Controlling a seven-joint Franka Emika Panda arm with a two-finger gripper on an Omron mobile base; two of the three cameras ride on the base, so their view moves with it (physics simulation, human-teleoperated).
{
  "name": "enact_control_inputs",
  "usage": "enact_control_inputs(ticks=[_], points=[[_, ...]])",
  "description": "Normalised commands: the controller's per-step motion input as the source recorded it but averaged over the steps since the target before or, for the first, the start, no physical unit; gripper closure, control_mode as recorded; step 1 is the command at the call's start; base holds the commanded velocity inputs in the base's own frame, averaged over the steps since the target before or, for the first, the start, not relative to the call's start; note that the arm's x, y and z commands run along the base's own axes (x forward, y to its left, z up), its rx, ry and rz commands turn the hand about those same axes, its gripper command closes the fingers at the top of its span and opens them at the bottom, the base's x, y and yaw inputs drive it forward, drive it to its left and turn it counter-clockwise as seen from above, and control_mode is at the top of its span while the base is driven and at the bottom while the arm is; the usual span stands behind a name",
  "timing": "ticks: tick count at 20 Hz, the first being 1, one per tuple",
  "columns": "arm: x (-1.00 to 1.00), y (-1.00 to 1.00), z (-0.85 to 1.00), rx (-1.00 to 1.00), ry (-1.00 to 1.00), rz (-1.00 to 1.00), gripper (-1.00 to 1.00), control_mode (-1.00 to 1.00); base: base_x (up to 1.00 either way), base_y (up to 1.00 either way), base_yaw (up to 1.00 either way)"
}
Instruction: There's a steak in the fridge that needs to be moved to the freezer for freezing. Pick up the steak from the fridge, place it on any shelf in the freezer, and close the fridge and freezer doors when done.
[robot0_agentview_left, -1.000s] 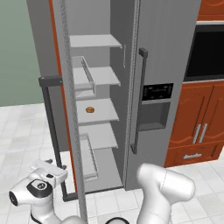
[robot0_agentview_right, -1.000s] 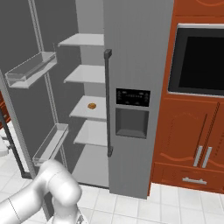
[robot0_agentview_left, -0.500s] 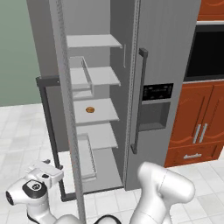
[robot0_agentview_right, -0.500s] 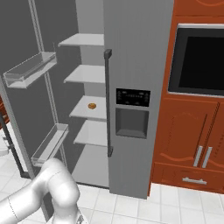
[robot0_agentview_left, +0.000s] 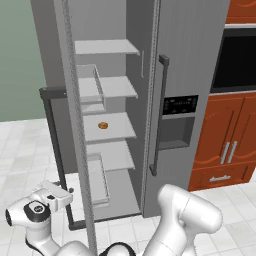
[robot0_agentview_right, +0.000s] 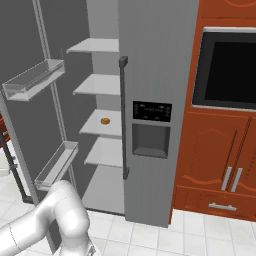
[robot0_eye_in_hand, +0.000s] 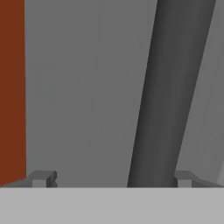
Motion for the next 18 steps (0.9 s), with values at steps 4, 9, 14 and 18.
enact_control_inputs(ticks=[4,9,14,18], points=[[0.05,-0.80,0.00,0.01,0.01,0.00,-1.00,-1.00,0.00,0.00,0.00],[0.04,-0.84,0.00,0.01,0.00,0.00,-1.00,-1.00,0.00,0.00,0.00],[0.01,-0.90,0.00,0.02,0.00,0.00,-1.00,-1.00,0.00,0.00,0.00],[0.20,-0.83,0.00,0.03,0.00,0.00,-1.00,-1.00,0.00,0.00,0.00]])
